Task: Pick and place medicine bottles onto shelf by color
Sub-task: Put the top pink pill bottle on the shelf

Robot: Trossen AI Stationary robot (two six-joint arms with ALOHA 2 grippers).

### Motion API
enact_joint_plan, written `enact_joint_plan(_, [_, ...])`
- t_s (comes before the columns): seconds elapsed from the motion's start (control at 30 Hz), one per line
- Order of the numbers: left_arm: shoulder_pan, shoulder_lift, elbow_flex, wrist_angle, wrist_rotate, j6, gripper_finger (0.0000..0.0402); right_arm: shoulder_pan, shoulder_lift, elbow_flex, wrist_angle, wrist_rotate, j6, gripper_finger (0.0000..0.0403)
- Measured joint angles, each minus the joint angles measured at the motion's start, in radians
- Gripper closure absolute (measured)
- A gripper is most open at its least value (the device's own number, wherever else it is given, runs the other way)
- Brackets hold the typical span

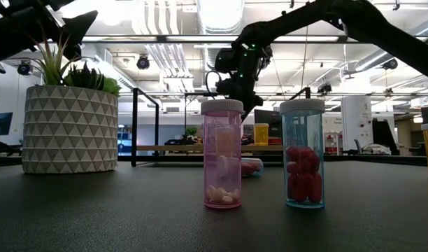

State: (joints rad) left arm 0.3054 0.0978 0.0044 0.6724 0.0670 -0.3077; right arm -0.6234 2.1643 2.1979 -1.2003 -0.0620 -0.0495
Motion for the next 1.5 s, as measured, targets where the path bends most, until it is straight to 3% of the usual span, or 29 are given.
enact_joint_plan(1.23, [0.0,0.0,0.0,0.0,0.0,0.0,0.0168,-0.032,-0.001,-0.057,0.032,-0.046,-0.044,0.0289])
enact_joint_plan(1.5, [0.0,0.0,0.0,0.0,0.0,0.0,0.0168,-0.036,-0.001,-0.057,0.034,-0.046,-0.047,0.0257])
